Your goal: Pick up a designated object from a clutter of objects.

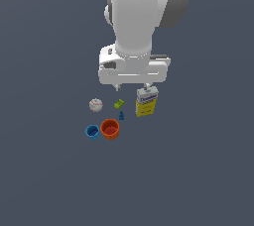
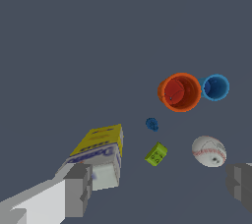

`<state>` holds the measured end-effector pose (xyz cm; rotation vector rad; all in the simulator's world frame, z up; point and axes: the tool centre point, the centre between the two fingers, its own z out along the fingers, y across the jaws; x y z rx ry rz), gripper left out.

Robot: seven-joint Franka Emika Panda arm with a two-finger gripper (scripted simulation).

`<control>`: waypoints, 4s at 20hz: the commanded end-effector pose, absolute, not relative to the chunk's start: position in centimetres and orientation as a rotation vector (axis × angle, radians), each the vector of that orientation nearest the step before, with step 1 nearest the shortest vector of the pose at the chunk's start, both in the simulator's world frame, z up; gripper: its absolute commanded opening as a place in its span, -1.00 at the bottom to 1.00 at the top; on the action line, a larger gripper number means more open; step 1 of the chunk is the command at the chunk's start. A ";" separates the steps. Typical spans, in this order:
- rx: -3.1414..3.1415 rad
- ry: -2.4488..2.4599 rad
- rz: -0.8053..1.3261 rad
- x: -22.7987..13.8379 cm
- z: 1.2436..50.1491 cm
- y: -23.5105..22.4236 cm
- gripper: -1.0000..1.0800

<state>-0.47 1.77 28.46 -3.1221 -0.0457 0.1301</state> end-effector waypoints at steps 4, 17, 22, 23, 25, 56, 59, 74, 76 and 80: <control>-3.121 -0.089 0.127 -0.5 27.9 1.6 0.92; -3.093 -0.424 0.101 -0.5 24.2 0.6 0.92; -3.062 -0.610 0.087 -0.7 22.1 0.1 0.92; -3.055 -0.647 0.085 -0.8 21.7 0.0 0.92; -3.039 -0.721 0.079 -0.9 20.9 -0.2 0.92; -2.613 -1.739 0.007 -4.4 10.2 -2.7 0.92; -2.583 -1.786 0.004 -4.6 9.8 -2.8 0.92; -2.551 -1.834 0.001 -5.0 8.2 -2.9 0.92; -2.550 -1.835 0.000 -5.0 7.4 -2.9 0.92; -2.549 -1.837 0.000 -5.0 5.5 -2.9 0.92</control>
